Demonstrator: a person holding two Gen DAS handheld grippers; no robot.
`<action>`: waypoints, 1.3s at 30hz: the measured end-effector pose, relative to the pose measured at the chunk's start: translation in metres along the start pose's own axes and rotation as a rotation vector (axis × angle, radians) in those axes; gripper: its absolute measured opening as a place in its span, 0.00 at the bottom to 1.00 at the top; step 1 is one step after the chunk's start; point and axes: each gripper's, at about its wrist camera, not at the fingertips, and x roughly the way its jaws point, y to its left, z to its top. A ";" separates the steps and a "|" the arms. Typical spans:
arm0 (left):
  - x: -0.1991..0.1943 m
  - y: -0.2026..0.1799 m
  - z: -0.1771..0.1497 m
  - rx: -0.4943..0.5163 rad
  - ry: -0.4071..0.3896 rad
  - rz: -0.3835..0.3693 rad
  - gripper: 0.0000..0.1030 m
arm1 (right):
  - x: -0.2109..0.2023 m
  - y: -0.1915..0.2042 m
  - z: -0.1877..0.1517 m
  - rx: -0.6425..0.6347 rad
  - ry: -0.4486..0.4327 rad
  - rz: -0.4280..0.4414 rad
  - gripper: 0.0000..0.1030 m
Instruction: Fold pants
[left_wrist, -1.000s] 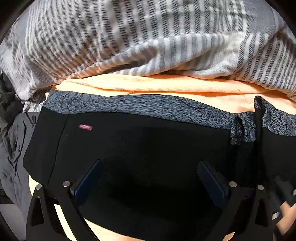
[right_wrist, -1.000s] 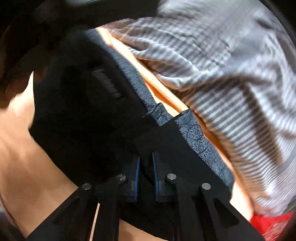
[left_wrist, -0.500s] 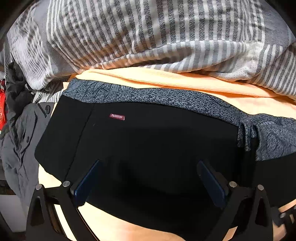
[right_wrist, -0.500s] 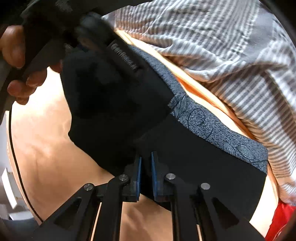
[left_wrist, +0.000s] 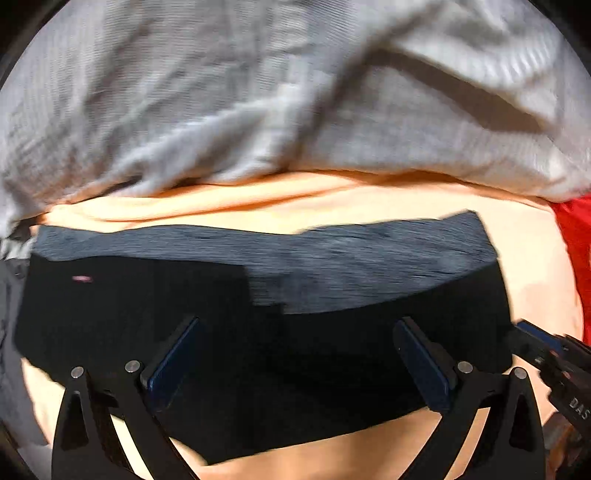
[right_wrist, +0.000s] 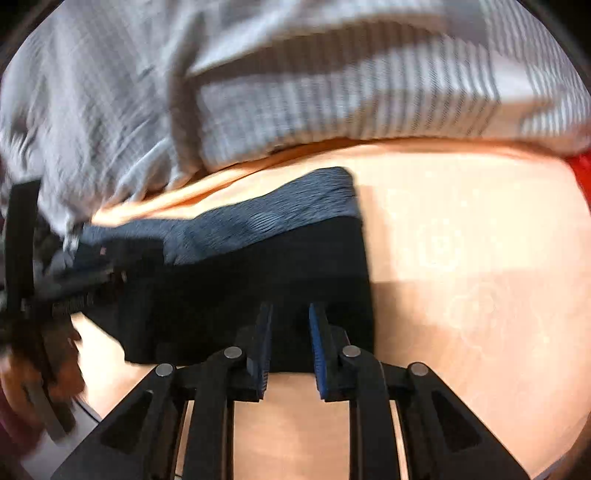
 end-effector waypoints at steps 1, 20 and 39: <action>0.009 -0.007 -0.001 -0.002 0.010 -0.006 1.00 | 0.002 -0.004 0.003 0.019 0.005 0.014 0.21; 0.045 0.030 -0.015 -0.109 0.110 0.218 1.00 | 0.034 -0.016 0.007 0.046 0.113 0.076 0.21; 0.054 0.072 -0.060 -0.111 0.125 0.202 1.00 | 0.072 0.082 0.051 -0.094 0.143 0.169 0.38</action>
